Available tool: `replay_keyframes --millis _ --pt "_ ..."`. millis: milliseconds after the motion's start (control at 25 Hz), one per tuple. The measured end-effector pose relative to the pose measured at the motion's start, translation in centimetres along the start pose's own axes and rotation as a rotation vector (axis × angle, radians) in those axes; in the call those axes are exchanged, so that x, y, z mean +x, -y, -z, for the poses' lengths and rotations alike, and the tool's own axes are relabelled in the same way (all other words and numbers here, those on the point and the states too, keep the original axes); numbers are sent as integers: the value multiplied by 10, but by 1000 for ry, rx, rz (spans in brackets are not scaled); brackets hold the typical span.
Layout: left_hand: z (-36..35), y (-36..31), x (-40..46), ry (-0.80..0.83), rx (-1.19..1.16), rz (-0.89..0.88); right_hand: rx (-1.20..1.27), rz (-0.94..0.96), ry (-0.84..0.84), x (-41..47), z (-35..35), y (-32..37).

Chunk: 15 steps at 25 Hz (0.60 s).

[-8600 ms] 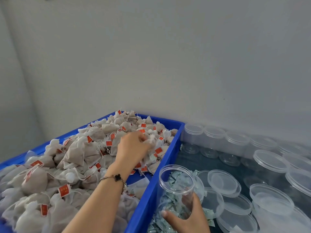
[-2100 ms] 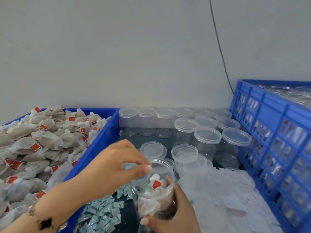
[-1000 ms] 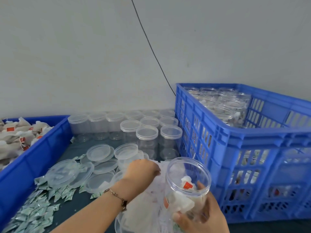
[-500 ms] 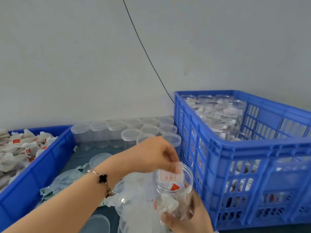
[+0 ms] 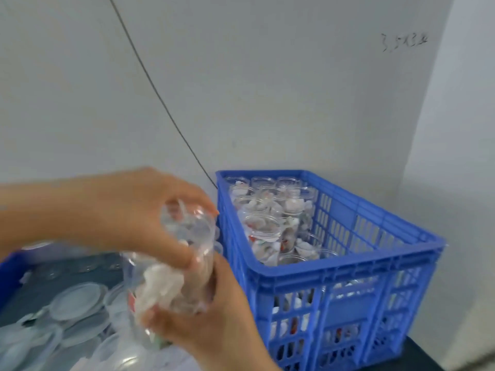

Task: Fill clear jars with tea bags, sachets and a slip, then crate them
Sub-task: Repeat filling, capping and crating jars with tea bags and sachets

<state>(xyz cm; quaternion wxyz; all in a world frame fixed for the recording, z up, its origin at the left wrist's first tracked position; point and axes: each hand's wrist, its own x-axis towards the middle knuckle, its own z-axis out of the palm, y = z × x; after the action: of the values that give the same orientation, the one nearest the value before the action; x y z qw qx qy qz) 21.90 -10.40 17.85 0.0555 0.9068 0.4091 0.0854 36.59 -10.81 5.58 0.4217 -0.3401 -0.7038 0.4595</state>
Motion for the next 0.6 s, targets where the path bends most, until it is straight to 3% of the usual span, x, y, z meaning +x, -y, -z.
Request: replay_keyframes --millis 120,240,360,600 --pt "45 -28 38 -57 -21 -36 -55 55 -120 -18 26 35" --pt "60 -48 93 -157 -109 -68 -244 64 -185 -10 96 62" --pt "23 -64 170 -209 -46 -95 -496 -81 -300 1 175 55" --pt "-88 -58 268 -8 8 -73 -803 -531 -99 4 245 -30"
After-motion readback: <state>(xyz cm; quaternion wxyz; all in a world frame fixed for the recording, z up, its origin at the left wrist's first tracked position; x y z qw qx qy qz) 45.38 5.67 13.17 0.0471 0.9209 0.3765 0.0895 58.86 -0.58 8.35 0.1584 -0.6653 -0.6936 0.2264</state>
